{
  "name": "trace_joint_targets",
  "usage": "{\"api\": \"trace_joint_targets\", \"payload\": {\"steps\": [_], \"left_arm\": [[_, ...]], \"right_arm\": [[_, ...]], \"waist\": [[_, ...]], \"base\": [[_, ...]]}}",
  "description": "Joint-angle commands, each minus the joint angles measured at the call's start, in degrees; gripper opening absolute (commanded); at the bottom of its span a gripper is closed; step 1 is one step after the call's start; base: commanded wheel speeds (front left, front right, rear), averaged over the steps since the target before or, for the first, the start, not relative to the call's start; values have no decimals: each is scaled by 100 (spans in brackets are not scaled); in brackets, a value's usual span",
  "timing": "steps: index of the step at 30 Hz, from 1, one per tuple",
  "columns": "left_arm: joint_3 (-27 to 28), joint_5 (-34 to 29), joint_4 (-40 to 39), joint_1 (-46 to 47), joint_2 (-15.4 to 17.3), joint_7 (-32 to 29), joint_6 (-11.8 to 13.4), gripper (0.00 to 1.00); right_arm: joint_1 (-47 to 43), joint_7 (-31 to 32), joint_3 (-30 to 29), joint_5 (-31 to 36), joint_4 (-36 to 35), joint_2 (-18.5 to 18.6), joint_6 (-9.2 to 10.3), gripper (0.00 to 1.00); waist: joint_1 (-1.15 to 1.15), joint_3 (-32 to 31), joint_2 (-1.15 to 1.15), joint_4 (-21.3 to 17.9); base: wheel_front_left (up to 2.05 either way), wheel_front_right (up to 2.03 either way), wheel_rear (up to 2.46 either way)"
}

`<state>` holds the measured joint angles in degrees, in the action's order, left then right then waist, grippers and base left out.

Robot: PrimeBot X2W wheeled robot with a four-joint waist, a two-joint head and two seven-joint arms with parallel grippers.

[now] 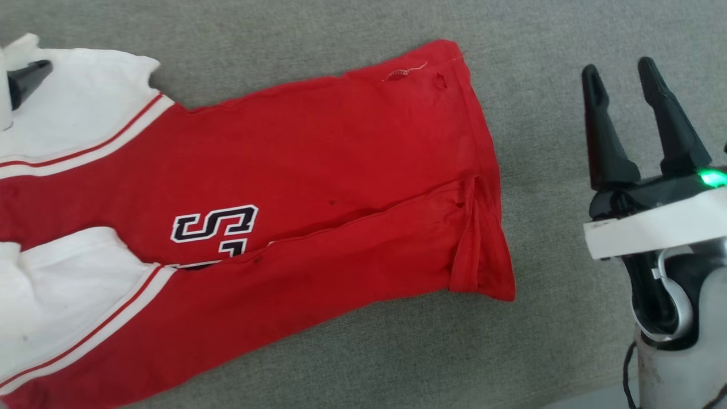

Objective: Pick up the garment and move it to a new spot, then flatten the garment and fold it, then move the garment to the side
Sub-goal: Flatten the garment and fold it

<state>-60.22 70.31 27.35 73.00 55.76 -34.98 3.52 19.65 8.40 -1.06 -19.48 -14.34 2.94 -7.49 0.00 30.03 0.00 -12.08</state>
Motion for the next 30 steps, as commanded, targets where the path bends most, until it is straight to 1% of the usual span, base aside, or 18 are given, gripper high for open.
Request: {"api": "trace_joint_targets", "payload": {"steps": [1,3,4,7,8,11,15,17,18,23,28,30], "left_arm": [[-50,-113,180,107,-28,-71,-11,100],[-124,-178,369,148,-118,-171,-10,100],[-152,-177,475,178,-165,-219,-9,100],[-294,-167,785,95,-366,-457,-28,100],[-328,-114,870,78,-435,-557,-53,0],[-424,-171,1042,139,-608,-717,-122,0],[-406,-225,1199,295,-823,-600,-245,0],[-369,-191,1261,361,-940,-547,-322,0],[-363,-186,1289,393,-1000,-522,-356,0],[-370,-232,1475,491,-1206,-428,-485,0],[-355,-227,1635,570,-1386,-333,-590,0],[-352,-225,1684,585,-1439,-288,-631,0]], "right_arm": [[129,11,86,-41,51,-7,0,100],[183,91,168,32,91,-4,0,100],[239,100,174,-67,108,-3,0,100],[391,275,280,-33,231,-8,0,100],[471,364,298,-85,292,-5,0,100],[760,775,379,-137,561,-5,0,100],[1343,1464,435,-227,1077,-4,0,100],[1700,1857,508,-46,1376,-7,0,100],[1868,2017,508,-109,1536,-5,0,100],[2608,3040,654,233,2471,3,1,100],[2993,4030,919,489,3289,37,0,100],[3075,4330,988,509,3553,47,0,100]], "waist": [[0,141,0,-98],[0,217,0,-123],[0,258,0,-124],[0,349,0,-104],[0,373,0,-86],[0,435,0,-25],[0,482,0,115],[0,489,0,188],[0,493,0,233],[0,481,0,417],[0,450,0,576],[0,438,0,628]], "base": [[0,0,0],[0,0,0],[0,0,0],[0,0,0],[0,0,0],[0,0,0],[0,0,0],[0,0,0],[0,0,0],[0,0,0],[0,0,0],[0,0,0]]}}
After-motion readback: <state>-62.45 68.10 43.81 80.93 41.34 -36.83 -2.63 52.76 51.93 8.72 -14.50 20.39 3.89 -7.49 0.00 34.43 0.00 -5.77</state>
